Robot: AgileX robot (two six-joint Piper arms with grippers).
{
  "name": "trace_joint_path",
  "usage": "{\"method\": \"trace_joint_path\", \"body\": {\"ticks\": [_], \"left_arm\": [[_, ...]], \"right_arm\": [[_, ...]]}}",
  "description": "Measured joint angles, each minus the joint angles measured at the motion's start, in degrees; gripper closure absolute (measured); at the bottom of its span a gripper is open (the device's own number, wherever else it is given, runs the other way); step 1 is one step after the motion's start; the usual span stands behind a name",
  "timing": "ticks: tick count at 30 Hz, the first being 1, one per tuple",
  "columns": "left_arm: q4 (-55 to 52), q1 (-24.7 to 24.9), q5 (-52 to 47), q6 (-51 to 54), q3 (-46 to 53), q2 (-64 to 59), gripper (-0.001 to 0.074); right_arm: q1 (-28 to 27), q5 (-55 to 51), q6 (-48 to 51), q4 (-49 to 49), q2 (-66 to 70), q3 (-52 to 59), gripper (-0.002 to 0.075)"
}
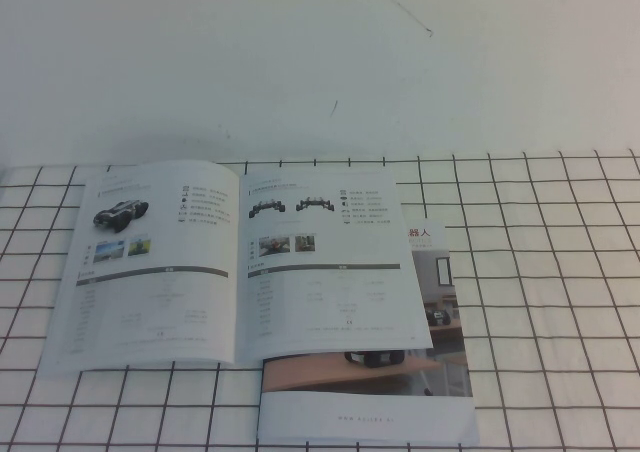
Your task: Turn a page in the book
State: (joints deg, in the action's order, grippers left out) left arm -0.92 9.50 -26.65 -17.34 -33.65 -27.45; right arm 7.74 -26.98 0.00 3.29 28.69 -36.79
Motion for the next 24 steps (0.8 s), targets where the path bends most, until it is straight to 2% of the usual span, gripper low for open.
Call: {"method": "trace_joint_path", "body": {"ticks": [5, 12, 14, 17, 24], "left_arm": [[0.92, 0.0, -0.51, -0.22, 0.0, -5.49, 0.0737], [14.34, 0.0, -0.26, 0.91, 0.0, -15.81, 0.0737], [19.91, 0.0, 0.16, 6.28, 0.0, -19.73, 0.0737], [28.97, 0.0, 0.66, 19.86, -0.53, -26.35, 0.0737], [47.4, 0.0, 0.86, 42.47, -7.53, -42.24, 0.0737]], "right_arm": [[0.0, -7.67, 2.29, 0.23, 7.37, 0.12, 0.0728], [0.0, -9.53, 2.72, 3.07, 17.44, 0.12, 0.0728], [0.0, -10.25, 2.98, 4.07, 20.55, 0.12, 0.0728], [0.0, -11.83, 6.88, 9.69, 25.73, 0.12, 0.0728], [0.0, -14.03, 31.28, 29.48, 38.64, -2.19, 0.0728]]}}
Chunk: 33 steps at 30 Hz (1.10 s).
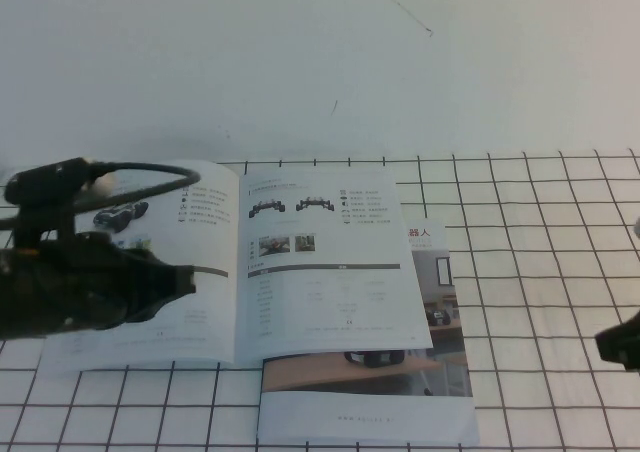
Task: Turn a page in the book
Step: Open the closed book
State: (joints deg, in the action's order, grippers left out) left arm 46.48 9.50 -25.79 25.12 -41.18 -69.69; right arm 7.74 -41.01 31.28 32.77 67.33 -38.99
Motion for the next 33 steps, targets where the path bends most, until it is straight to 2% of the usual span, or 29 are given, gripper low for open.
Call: {"method": "trace_joint_path", "body": {"ticks": [4, 7, 9, 10, 13, 21, 33], "left_arm": [[2.56, 0.0, -2.72, 4.43, -6.07, -10.78, 0.0737], [3.26, 0.0, -4.85, 5.68, -10.66, -17.55, 0.0737], [3.36, 0.0, -5.47, 6.19, -13.66, -21.48, 0.0737], [3.45, 0.36, -5.85, 7.14, -18.61, -29.53, 0.0738], [3.45, 0.58, -6.09, 7.17, -21.5, -34.54, 0.0738], [3.1, 0.58, -6.63, 7.39, -25.11, -42.91, 0.0738], [-0.67, 0.58, -8.62, 9.5, -28.05, -42.9, 0.0738]], "right_arm": [[0.0, 0.87, 4.77, 4.61, 6.83, -4.85, 0.0726], [0.0, 1.53, 7.61, 9.63, 11.26, -8.33, 0.0694], [0.0, 2.08, 11.52, 15.06, 14.09, -10.15, 0.0651], [1.53, 3.73, 18.98, 23.57, 19.13, -12.64, 0.0562], [2.83, 4.65, 23.95, 28.06, 23.44, -14.29, 0.0517], [5.21, 6.47, 29.91, 31.67, 32.33, -18.17, 0.0482], [5.3, 7.63, 32.29, 32.64, 36.57, -19.24, 0.0477]]}}
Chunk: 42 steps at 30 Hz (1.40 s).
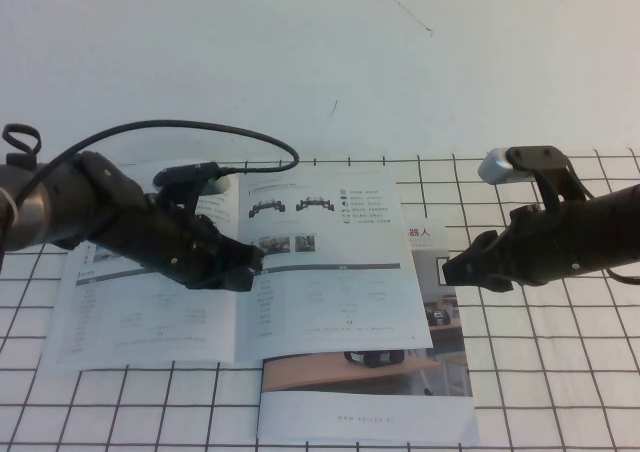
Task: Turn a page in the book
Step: Open the closed book
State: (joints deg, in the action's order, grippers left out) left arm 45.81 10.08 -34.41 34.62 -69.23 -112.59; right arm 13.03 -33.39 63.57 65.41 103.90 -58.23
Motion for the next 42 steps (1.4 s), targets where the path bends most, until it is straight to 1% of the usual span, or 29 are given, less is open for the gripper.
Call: {"method": "trace_joint_path", "body": {"ticks": [5, 11, 13, 24, 27, 31, 38, 42], "left_arm": [[-9.22, 0.0, -1.37, -4.23, -2.29, 1.96, 0.0738], [-26.1, 0.0, -2.9, -15.44, -2.39, 2.19, 0.0738], [-29.19, 0.0, -3.04, -17.49, -2.39, 2.19, 0.0738], [-30.27, 0.0, -2.74, -18.97, -2.42, -0.19, 0.0737], [-30.15, 0.0, -2.59, -18.97, -2.52, -0.31, 0.0737], [-30.15, 0.0, -2.59, -18.97, -2.63, -0.31, 0.0737], [-29.93, 0.0, -2.59, -18.97, -2.72, -0.51, 0.0738], [-29.7, 0.0, -2.59, -18.97, -2.72, -0.55, 0.0737]], "right_arm": [[0.0, 0.0, 0.8, 0.0, 0.0, 0.0, 0.0477], [0.0, 0.0, 2.86, 0.03, 0.0, 0.0, 0.0476], [0.0, 0.0, 3.19, 0.39, 0.0, 0.0, 0.0476], [0.0, 0.12, 6.34, 4.16, 3.39, 0.0, 0.0476], [0.0, 0.12, 8.06, 6.91, 5.03, 0.0, 0.0476], [0.0, 0.12, 12.42, 13.2, 6.77, 0.0, 0.0473], [0.0, -0.64, 21.12, 22.88, 9.39, -0.51, 0.0414], [0.26, -1.34, 23.57, 24.64, 11.18, -2.31, 0.0402]]}}
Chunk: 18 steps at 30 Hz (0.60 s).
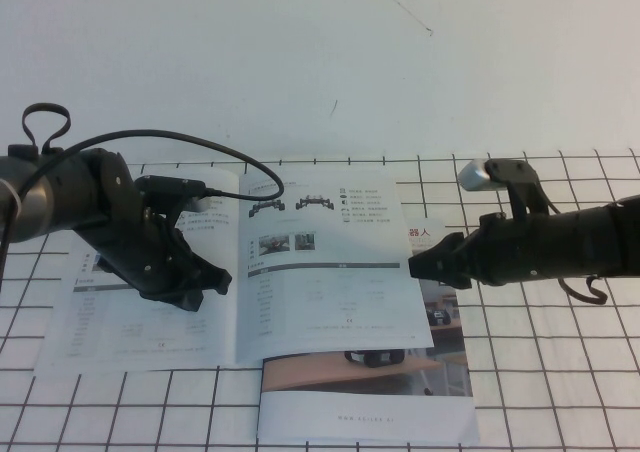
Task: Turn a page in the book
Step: Open the closed book
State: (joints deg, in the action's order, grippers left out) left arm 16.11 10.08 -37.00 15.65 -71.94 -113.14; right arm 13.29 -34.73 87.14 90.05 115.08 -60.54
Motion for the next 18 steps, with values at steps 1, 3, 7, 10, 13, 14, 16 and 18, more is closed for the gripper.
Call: {"method": "trace_joint_path", "body": {"ticks": [1, 3, 7, 10, 13, 14, 16, 18], "left_arm": [[0.0, 0.0, 0.0, 0.0, 0.0, 0.0, 0.0737], [0.1, 0.0, 0.0, 0.0, 0.0, 0.0, 0.0737], [0.12, 0.0, 0.0, 0.0, 0.0, 0.0, 0.0737], [0.21, 0.0, 0.0, 0.0, 0.0, 0.0, 0.0737], [0.21, 0.0, 0.0, 0.0, 0.0, 0.0, 0.0737], [0.21, 0.0, 0.0, 0.0, 0.0, 0.0, 0.0737], [0.21, 0.0, 0.0, 0.0, 0.0, 0.0, 0.0737], [0.21, 0.0, 0.0, 0.0, 0.0, 0.0, 0.0738]], "right_arm": [[-0.06, -0.11, 0.1, 0.17, 0.56, -0.55, 0.0401], [-0.06, -0.19, 0.36, 0.42, 1.63, -1.43, 0.04], [-0.06, -0.19, 0.36, 0.67, 3.5, -2.43, 0.0399], [-0.06, -0.19, 0.36, 0.67, 4.46, -2.76, 0.0399], [-0.06, -0.85, 0.36, 0.75, 5.37, -2.89, 0.0399], [-0.06, -1.14, 0.45, 0.75, 5.77, -2.89, 0.0399], [0.03, -1.62, 0.45, 0.89, 6.26, -3.01, 0.0399], [0.03, -1.71, 0.45, 1.3, 6.24, -3.01, 0.0399]]}}
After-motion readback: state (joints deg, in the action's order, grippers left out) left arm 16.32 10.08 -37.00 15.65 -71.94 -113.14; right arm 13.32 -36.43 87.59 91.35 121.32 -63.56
